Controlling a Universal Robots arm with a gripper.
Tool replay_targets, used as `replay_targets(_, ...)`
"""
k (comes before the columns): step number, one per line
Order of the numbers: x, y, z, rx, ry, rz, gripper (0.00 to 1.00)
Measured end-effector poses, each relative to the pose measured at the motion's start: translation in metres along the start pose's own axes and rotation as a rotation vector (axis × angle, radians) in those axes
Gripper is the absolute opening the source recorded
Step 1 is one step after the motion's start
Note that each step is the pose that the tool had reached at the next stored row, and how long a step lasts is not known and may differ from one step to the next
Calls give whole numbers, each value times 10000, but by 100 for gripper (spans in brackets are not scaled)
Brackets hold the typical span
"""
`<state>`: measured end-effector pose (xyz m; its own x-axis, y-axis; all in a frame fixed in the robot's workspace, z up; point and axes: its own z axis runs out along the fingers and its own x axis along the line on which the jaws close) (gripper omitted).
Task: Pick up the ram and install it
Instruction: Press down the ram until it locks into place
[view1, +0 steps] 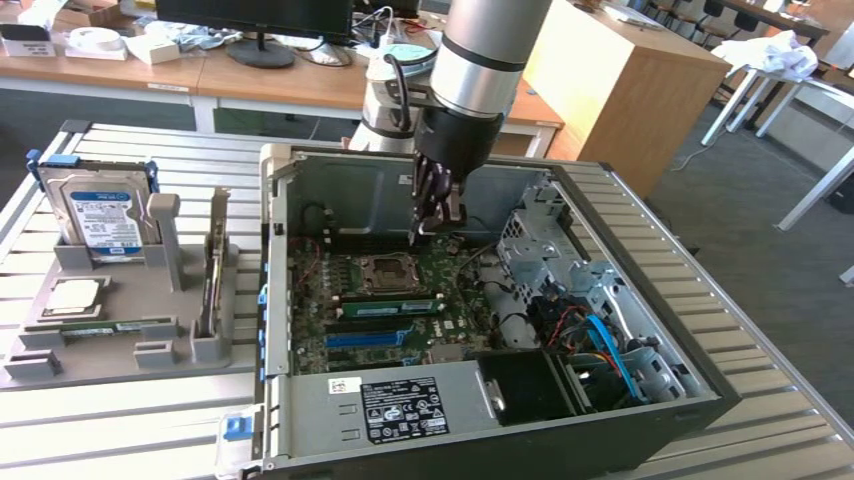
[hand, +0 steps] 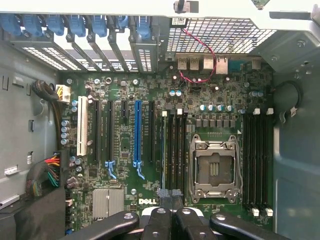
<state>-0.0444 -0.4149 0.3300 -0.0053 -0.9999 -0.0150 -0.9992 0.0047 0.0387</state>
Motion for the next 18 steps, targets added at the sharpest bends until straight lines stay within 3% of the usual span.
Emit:
replay_targets(8, 0, 0, 0, 4, -9, 241, 10)
replay_targets(18, 0, 2, 5, 25, -65, 1688, 10)
